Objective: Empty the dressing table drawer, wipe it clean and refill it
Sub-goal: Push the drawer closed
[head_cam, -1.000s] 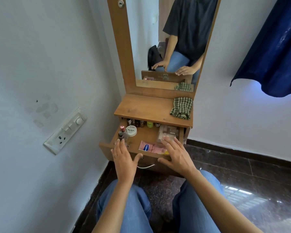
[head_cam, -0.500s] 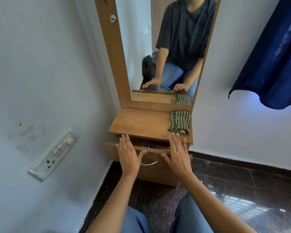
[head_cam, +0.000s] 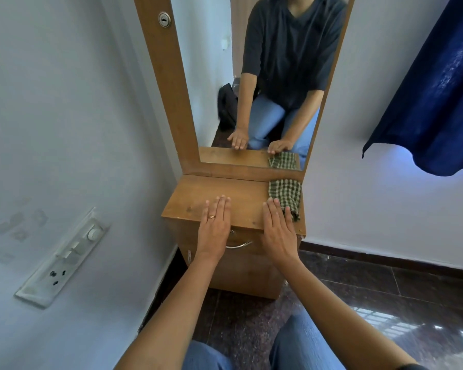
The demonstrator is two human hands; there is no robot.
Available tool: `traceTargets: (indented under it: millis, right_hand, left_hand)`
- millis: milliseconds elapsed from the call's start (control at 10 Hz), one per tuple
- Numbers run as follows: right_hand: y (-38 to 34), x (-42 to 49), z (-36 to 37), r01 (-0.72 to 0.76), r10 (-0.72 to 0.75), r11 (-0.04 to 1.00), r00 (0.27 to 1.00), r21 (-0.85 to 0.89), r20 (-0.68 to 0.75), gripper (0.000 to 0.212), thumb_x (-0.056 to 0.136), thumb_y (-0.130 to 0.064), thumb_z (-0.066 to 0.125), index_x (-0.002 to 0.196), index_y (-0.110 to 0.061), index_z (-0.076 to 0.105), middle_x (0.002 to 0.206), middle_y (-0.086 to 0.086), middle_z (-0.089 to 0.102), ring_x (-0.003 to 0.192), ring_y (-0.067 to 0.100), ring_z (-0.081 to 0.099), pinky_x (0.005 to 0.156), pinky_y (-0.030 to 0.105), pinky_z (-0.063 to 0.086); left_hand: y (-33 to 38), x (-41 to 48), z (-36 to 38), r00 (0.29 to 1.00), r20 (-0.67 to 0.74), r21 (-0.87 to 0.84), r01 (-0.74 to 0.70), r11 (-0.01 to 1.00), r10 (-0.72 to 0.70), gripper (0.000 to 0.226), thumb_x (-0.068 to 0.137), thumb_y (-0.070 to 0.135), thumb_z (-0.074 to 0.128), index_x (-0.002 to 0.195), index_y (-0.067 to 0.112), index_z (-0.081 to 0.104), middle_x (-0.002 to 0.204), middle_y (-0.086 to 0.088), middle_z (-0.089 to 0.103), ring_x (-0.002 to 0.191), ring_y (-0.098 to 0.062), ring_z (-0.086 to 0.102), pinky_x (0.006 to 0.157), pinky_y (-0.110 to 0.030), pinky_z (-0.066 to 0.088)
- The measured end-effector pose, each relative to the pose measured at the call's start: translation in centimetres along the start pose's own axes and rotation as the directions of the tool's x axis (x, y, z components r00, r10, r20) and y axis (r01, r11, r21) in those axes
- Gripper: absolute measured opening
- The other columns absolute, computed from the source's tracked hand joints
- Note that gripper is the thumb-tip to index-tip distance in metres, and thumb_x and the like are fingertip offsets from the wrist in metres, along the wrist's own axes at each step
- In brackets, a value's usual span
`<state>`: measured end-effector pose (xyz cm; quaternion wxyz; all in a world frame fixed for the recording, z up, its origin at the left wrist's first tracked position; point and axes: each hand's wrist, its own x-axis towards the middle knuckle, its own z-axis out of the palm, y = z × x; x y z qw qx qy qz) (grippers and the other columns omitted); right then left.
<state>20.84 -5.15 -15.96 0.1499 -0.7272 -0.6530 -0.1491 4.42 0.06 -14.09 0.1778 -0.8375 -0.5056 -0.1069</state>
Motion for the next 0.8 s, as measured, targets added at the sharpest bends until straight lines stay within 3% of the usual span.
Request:
traceTargets:
  millis: [100,200,300,400,500,600,800]
  right_hand:
    - [0.3,-0.1,0.7,0.011,-0.011,1.000,1.000,-0.001,-0.011,0.066,0.079,-0.006,0.055,0.139,0.001,0.030,0.145,0.019,0.042,0.139,0.031,0.034,0.120,0.040,-0.008]
    - [0.6,-0.2,1.3,0.035,-0.034,0.999,0.999,0.032,-0.034,0.068,0.079,-0.014,0.064,0.139,0.002,0.037,0.146,0.019,0.041,0.141,0.030,0.030,0.120,0.042,0.003]
    - [0.7,-0.5,1.4,0.058,-0.053,0.991,0.998,0.120,-0.046,0.078,0.083,-0.042,0.056,0.143,0.000,0.033,0.152,0.016,0.030,0.145,0.025,0.017,0.119,0.044,0.006]
    - [0.5,-0.9,0.7,0.061,-0.047,0.978,0.996,0.201,-0.076,0.081,0.087,-0.053,0.046,0.146,-0.001,0.027,0.156,0.013,0.022,0.147,0.023,0.010,0.119,0.043,0.006]
    - [1.0,1.7,-0.6,0.021,0.017,0.973,0.987,0.229,-0.162,0.072,0.092,-0.048,0.040,0.146,-0.001,0.027,0.155,0.015,0.023,0.147,0.023,0.007,0.121,0.040,0.003]
    - [1.8,5.6,-2.8,-0.018,0.069,0.973,0.974,0.229,-0.215,0.068,0.094,-0.041,0.040,0.146,0.001,0.026,0.155,0.018,0.021,0.147,0.026,0.008,0.120,0.042,0.007]
    - [2.9,12.5,-8.2,0.006,0.062,0.980,0.941,0.201,-0.333,0.065,0.096,-0.036,0.043,0.147,0.001,0.026,0.155,0.019,0.021,0.147,0.026,0.007,0.121,0.043,0.004]
  left_hand:
    - [-0.4,0.1,0.5,1.000,0.003,-0.038,-0.001,0.999,0.001,0.068,0.077,0.004,0.069,0.138,0.000,0.040,0.138,-0.015,0.050,0.131,-0.028,0.046,0.113,-0.046,0.030]
    - [-0.8,-0.1,1.1,1.000,0.008,-0.086,-0.010,0.996,0.011,0.070,0.075,0.007,0.070,0.138,0.000,0.040,0.138,-0.015,0.050,0.131,-0.028,0.046,0.112,-0.046,0.032]
    - [-1.7,0.0,1.8,0.999,0.031,-0.152,-0.020,0.988,0.025,0.084,0.071,0.038,0.073,0.139,0.001,0.039,0.141,-0.013,0.047,0.136,-0.026,0.039,0.115,-0.047,0.027]
    - [-2.4,0.2,1.4,0.999,0.018,-0.186,-0.030,0.982,0.034,0.095,0.076,0.069,0.050,0.142,0.003,0.035,0.147,-0.011,0.040,0.140,-0.024,0.032,0.117,-0.048,0.020]
    - [-2.8,2.2,0.1,0.998,-0.053,-0.215,-0.047,0.975,0.036,0.090,0.083,0.070,0.040,0.144,0.005,0.033,0.149,-0.011,0.038,0.140,-0.023,0.031,0.118,-0.045,0.015]
    - [-3.2,5.4,-2.2,0.991,-0.131,-0.268,-0.016,0.963,-0.020,0.076,0.092,0.059,0.033,0.146,0.005,0.028,0.152,-0.012,0.033,0.143,-0.022,0.026,0.119,-0.042,0.012]
    - [-3.9,11.6,-8.0,0.939,-0.313,-0.354,0.024,0.935,-0.143,0.063,0.097,0.045,0.030,0.146,0.005,0.030,0.152,-0.012,0.032,0.143,-0.023,0.026,0.118,-0.044,0.015]
